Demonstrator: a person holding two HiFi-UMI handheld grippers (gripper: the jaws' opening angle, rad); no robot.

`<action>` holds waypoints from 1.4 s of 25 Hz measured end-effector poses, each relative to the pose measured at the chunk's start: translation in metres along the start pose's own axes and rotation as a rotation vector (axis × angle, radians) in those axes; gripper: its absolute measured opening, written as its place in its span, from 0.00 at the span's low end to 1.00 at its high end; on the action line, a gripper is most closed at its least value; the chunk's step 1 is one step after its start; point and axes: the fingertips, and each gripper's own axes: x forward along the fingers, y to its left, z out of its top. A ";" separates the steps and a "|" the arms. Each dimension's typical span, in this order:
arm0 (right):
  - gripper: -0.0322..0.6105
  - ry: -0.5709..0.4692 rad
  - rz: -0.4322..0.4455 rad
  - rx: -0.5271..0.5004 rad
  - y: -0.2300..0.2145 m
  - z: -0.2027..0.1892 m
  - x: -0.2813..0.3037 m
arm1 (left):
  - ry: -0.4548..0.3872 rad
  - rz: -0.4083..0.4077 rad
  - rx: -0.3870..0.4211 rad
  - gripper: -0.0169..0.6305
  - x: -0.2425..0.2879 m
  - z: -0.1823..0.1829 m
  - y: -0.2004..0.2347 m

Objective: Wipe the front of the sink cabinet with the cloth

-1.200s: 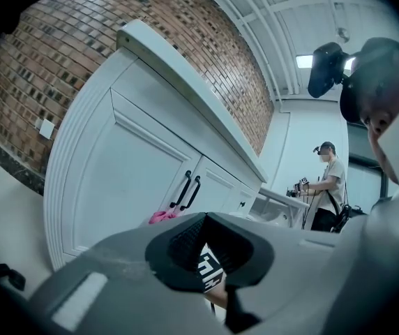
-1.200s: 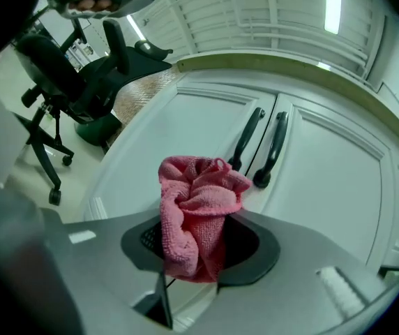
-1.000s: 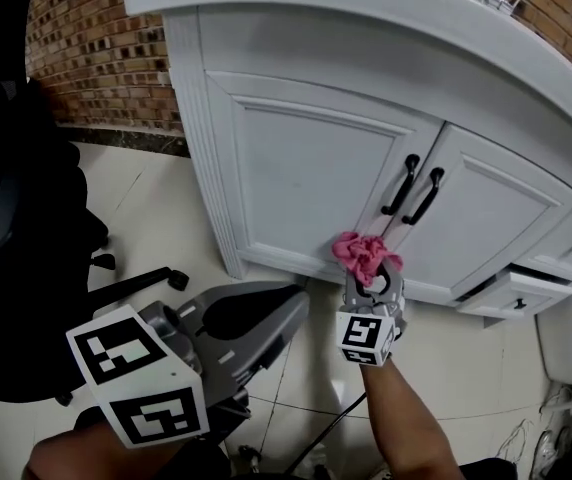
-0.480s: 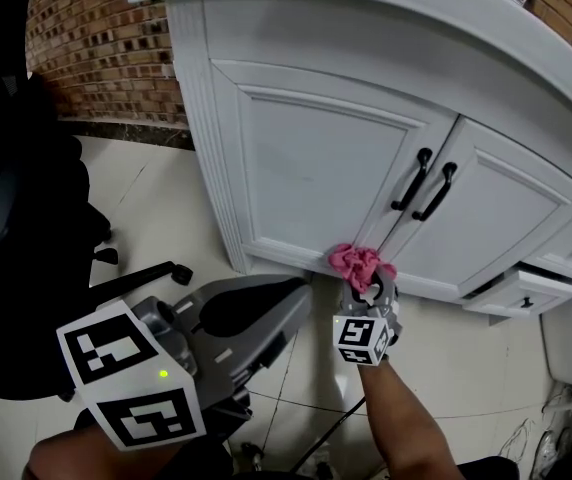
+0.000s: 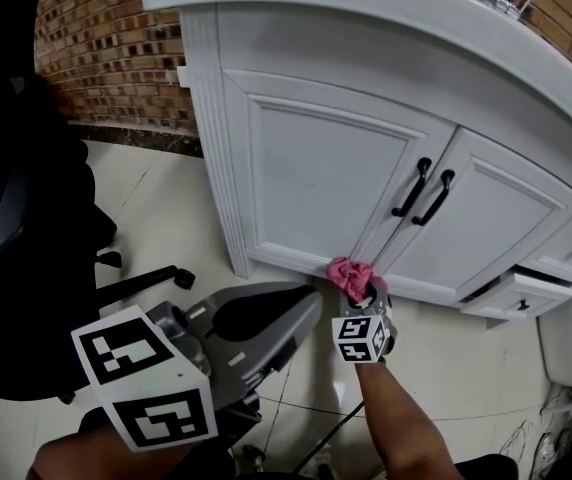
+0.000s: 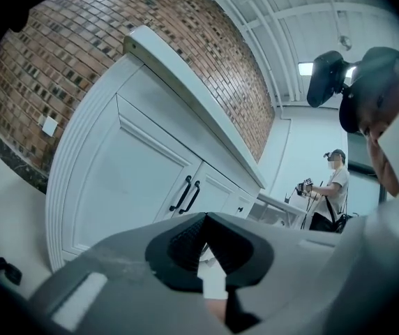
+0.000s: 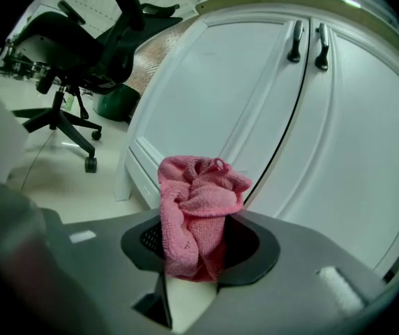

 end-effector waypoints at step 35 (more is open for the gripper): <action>0.29 -0.374 -0.311 -0.588 -0.097 0.369 -0.112 | -0.145 -0.002 0.031 0.03 -0.052 0.037 -0.001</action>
